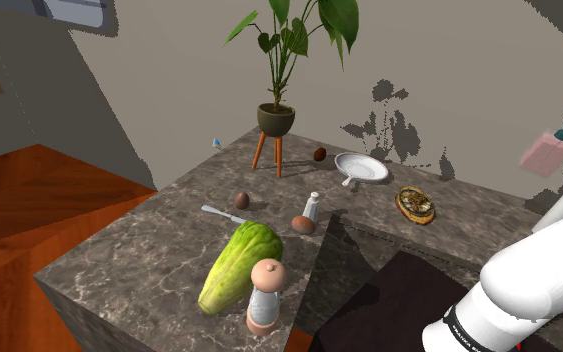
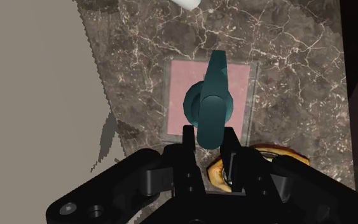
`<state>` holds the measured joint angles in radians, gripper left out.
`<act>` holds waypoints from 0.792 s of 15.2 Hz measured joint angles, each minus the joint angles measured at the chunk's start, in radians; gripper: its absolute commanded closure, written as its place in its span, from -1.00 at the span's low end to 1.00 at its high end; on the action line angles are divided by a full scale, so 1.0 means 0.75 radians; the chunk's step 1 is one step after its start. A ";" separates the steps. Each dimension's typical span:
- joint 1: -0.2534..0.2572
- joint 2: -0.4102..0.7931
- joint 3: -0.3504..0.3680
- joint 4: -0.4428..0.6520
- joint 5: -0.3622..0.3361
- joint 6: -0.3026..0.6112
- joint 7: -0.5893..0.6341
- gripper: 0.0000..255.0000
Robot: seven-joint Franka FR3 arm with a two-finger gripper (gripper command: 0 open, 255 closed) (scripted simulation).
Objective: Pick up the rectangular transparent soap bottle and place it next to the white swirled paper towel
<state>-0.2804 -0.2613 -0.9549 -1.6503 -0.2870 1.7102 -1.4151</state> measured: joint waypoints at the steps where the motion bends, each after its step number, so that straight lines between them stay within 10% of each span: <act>1: 0.006 0.030 -0.045 0.024 0.028 0.005 -0.041 1.00; 12: -0.015 0.000 -0.064 -0.172 -0.005 0.186 -0.030 1.00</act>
<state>-0.2917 -0.2616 -1.0029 -1.7796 -0.2904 1.8498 -1.4376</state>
